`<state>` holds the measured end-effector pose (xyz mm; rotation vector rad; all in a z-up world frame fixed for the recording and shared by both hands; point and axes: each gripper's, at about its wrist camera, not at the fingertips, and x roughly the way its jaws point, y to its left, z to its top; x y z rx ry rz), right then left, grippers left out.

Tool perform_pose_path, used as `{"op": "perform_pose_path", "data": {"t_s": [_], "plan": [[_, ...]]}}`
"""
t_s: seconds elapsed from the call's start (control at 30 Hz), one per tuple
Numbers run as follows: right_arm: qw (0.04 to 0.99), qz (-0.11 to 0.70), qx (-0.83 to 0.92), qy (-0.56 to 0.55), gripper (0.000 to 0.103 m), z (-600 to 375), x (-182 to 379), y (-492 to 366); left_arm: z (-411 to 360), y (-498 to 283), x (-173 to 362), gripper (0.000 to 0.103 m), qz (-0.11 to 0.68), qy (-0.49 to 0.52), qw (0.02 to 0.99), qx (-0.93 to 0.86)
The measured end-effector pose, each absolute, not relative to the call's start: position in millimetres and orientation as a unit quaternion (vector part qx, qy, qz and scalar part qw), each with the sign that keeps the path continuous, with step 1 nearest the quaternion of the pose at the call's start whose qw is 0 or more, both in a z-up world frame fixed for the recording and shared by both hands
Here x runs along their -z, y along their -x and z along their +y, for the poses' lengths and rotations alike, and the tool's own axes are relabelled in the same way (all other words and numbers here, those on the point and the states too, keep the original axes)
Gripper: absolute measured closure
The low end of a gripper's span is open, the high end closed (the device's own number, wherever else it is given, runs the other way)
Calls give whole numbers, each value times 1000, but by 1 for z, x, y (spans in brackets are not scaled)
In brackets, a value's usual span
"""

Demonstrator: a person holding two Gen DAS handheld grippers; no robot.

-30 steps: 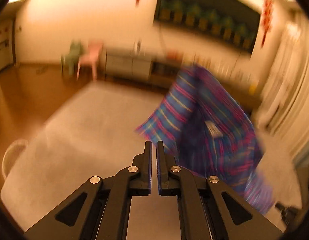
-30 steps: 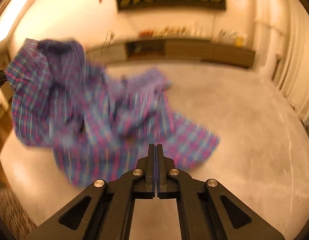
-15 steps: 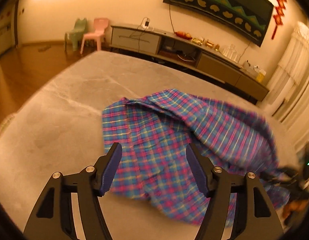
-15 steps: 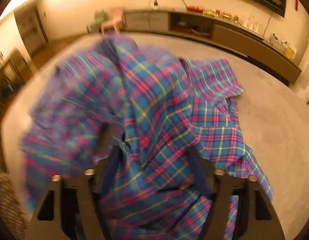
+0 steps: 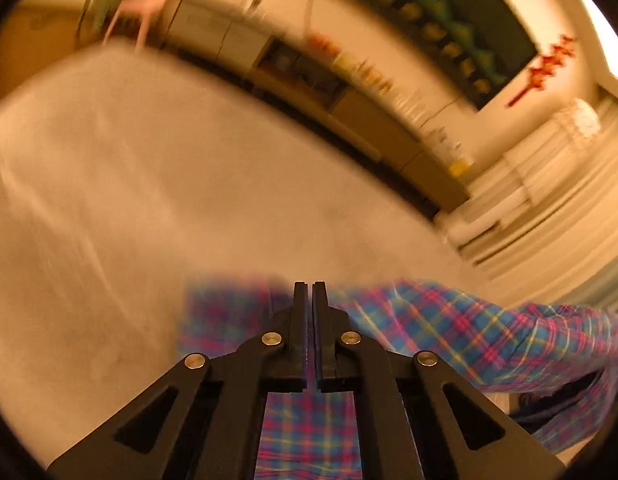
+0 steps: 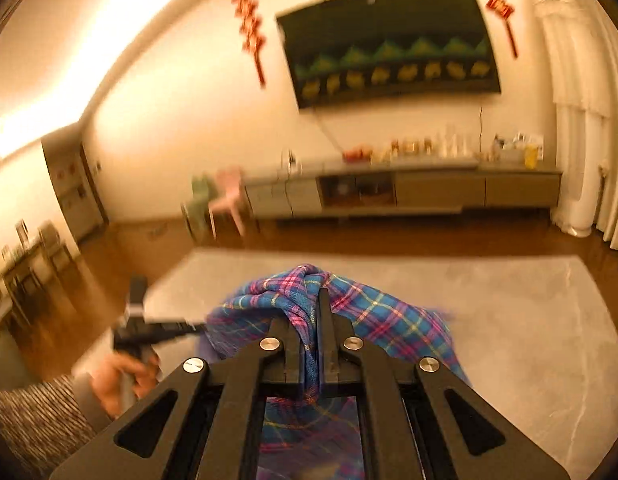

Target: Fold clothes

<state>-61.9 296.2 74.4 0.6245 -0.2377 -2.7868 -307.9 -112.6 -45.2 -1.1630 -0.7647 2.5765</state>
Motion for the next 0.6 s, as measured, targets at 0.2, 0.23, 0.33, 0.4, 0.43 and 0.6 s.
{"op": "perform_pose_path", "data": {"t_s": [0.2, 0.23, 0.33, 0.4, 0.43, 0.6], "plan": [[64, -17, 986, -155, 99, 297, -187, 50, -102, 240, -75, 90, -200, 290, 140, -925], [29, 1, 985, -169, 99, 303, -186, 61, -98, 229, -76, 65, -189, 291, 142, -927], [-70, 23, 967, -244, 98, 342, -149, 101, -74, 195, -49, 29, -167, 291, 145, -931], [-116, -3, 938, -326, 84, 385, -91, 120, -47, 192, -11, 28, -157, 334, 160, -916], [-134, -19, 920, -369, 66, 407, -58, 126, -37, 189, 4, 28, -154, 357, 163, -907], [-117, -106, 902, -402, 45, 454, 32, 71, 43, 202, 93, 28, -104, 451, 164, -871]]}}
